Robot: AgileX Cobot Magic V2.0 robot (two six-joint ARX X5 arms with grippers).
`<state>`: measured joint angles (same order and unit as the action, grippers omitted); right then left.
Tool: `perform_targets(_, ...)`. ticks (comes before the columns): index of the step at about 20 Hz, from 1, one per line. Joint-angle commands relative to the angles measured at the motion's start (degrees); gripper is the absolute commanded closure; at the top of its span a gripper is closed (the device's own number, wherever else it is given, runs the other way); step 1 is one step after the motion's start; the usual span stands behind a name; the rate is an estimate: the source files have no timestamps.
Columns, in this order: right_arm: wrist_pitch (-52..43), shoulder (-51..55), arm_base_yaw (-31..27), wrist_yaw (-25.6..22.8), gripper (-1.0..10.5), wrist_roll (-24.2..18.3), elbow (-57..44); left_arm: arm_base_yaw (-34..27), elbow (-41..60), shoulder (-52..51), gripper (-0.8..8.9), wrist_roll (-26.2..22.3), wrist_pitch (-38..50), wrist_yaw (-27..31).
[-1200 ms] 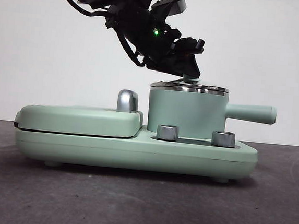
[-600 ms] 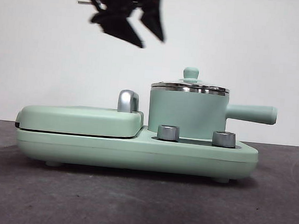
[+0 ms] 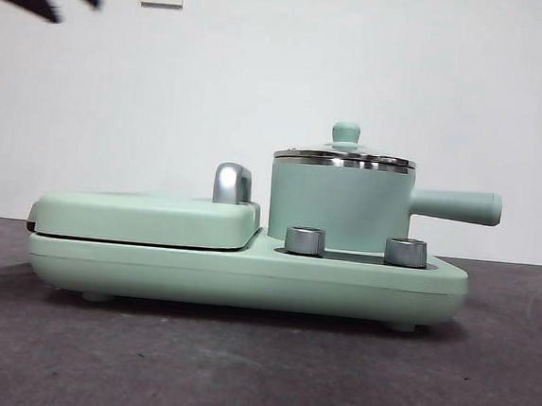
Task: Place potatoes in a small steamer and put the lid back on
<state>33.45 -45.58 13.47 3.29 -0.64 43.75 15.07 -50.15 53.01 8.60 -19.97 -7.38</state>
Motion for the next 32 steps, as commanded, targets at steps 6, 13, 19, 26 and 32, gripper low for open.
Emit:
perform_targets(6,2.19,-0.37,0.22,0.5,6.8,-0.39,0.28,-0.7,10.78,-19.93,5.75,2.95,-11.96,0.11)
perform_targets(13,3.13,-0.37,0.22,3.15,9.3,0.2,0.28,-0.7,10.78,-22.88,8.08,2.05,-13.31,0.0)
perform_targets(19,2.03,0.0,0.2,4.57,9.3,0.22,0.28,-0.7,10.78,-23.15,8.07,1.79,-13.46,0.04)
perform_targets(26,1.99,0.02,0.22,4.22,9.3,0.22,0.28,-1.42,12.39,-25.77,8.07,-3.28,-11.65,0.15)
perform_targets(32,1.97,0.02,0.22,4.22,9.3,0.22,0.28,-13.38,37.2,-44.74,8.07,-5.57,5.35,5.62)
